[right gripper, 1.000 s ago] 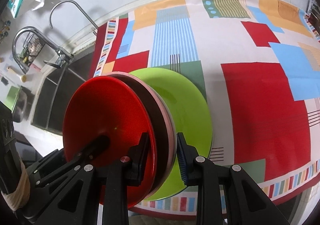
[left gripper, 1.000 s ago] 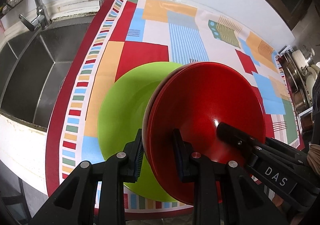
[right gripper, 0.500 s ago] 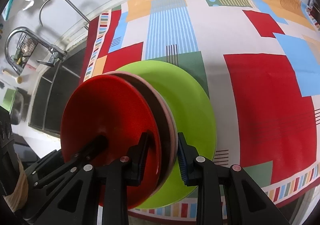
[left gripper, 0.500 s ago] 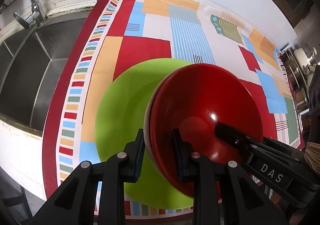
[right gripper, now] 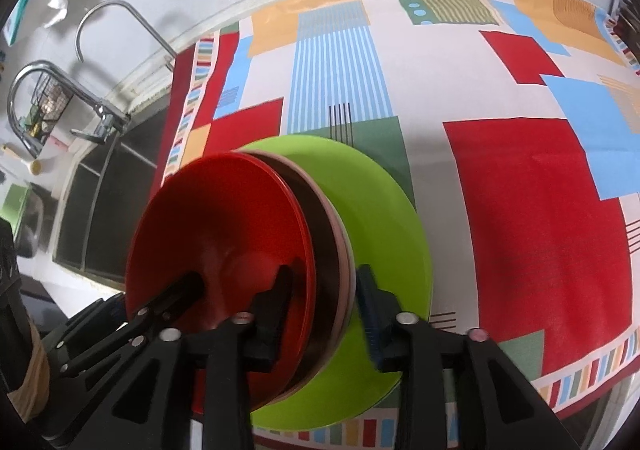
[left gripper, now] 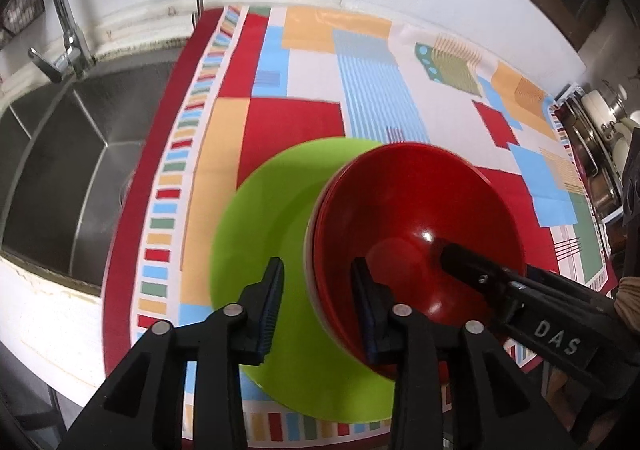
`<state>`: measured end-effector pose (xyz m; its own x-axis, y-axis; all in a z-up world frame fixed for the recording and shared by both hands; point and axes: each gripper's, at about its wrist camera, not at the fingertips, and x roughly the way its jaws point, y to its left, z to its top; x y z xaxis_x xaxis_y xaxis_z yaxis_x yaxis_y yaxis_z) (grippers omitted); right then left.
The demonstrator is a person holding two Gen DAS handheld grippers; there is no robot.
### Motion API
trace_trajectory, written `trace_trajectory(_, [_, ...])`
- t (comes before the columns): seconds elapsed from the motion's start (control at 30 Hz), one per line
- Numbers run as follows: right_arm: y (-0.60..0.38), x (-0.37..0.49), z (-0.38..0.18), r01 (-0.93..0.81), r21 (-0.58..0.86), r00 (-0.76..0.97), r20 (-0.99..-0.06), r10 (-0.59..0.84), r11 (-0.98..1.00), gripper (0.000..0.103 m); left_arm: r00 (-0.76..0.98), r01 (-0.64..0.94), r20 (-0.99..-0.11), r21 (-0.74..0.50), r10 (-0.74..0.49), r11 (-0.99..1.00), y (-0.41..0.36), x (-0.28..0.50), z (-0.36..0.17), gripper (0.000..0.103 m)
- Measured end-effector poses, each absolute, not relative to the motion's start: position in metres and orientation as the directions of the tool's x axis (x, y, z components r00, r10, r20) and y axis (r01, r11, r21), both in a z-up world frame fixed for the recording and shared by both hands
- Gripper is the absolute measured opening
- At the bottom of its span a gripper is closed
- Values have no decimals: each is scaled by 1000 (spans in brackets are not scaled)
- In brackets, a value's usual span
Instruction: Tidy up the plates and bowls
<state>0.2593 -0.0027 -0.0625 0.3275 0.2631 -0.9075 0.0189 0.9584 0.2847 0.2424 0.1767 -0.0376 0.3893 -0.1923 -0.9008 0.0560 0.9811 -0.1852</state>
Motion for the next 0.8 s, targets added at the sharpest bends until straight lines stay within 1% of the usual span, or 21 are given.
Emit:
trace_trajectory(0.03, [-4,257,-60,24,287,339,-904,262,958,47,401,62,-897,-178,-188,982,177,241,-34,38])
trace_trajectory(0.1, [-7,250,-50,37,283,378,-892,248,958,47,443,83,-879,-157,-178,984,177,231,-24,48])
trace_trajectory(0.13, [-9,245,-44,42,279,400,-884,240,959,49,471,87,-867,-139,-164,986,177,225,-18,51])
trace_trajectory(0.17, [-11,238,-37,43,280,427,-873,236,959,52,488,85,-859,-131,-156,988,177,220,-13,58])
trace_trajectory(0.2, [-13,234,-31,46,277,445,-866,228,960,57,518,84,-841,-127,-153,988,178,212,-6,63])
trace_trajectory(0.3, [-21,209,-12,74,248,533,-828,172,966,68,576,79,-806,-111,-136,991,177,193,9,73])
trace_trajectory(0.33, [-23,203,-6,78,236,552,-819,156,969,70,593,80,-795,-103,-130,991,176,187,13,76])
trace_trajectory(0.4, [-25,189,3,75,208,588,-799,125,975,72,623,79,-773,-86,-117,993,175,175,20,83])
trace_trajectory(0.5, [-29,165,13,54,158,634,-768,88,986,74,669,72,-738,-45,-81,996,169,152,29,87])
trace_trajectory(0.67, [-40,122,24,27,72,695,-718,33,997,74,719,81,-693,2,-56,997,154,109,40,90])
trace_trajectory(0.7, [-43,113,27,24,65,706,-707,29,998,77,729,76,-683,7,-51,997,151,100,42,90])
trace_trajectory(0.73, [-47,103,30,20,57,719,-695,26,998,82,738,71,-673,12,-45,997,148,91,44,90])
trace_trajectory(0.8, [-53,87,35,14,48,736,-676,22,999,84,754,54,-657,15,-31,998,145,74,46,92])
